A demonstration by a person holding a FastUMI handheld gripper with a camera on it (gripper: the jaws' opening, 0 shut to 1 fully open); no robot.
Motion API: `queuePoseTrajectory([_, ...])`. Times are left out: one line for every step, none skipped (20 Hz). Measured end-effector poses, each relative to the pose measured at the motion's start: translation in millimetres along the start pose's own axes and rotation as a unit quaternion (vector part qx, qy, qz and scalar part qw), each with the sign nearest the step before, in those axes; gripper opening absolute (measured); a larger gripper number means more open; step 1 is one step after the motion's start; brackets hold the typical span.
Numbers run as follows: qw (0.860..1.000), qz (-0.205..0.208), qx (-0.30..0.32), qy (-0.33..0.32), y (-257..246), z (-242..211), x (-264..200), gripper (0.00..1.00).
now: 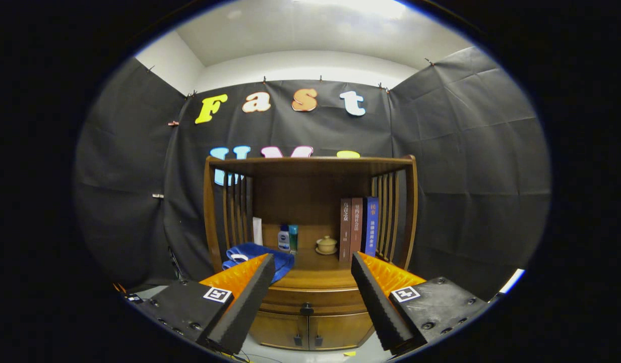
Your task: Pull open the drawer, take out the items inside it, and place them on the countertop above the cabinet.
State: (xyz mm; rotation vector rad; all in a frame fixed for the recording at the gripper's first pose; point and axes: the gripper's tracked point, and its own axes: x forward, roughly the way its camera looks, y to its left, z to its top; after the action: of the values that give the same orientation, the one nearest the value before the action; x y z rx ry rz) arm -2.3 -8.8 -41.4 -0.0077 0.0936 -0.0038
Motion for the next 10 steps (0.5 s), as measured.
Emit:
queuePoseTrajectory([1.000,0.001,0.002,0.007,1.7,-7.5,2.7,0.99])
queuePoseTrajectory([1.000,0.001,0.003,0.014,2.5,-16.2,5.9,0.99])
queuePoseTrajectory([1.000,0.001,0.003,0.023,3.1,-25.8,8.7,0.99])
queuePoseTrajectory([0.999,0.001,0.003,0.034,3.1,-36.3,11.8,0.99])
queuePoseTrajectory([0.999,0.000,0.004,0.046,3.3,-46.1,14.7,0.99])
queuePoseTrajectory([0.998,-0.001,0.005,0.057,2.9,-55.6,18.0,0.99])
queuePoseTrajectory([0.998,-0.002,0.007,0.065,2.8,-63.9,21.1,0.99])
queuePoseTrajectory([0.997,-0.001,0.010,0.072,3.9,-71.2,25.0,0.99])
queuePoseTrajectory([0.997,-0.001,0.012,0.079,4.7,-80.1,29.6,0.99])
queuePoseTrajectory([0.996,-0.001,0.015,0.090,4.9,-91.5,35.2,0.99])
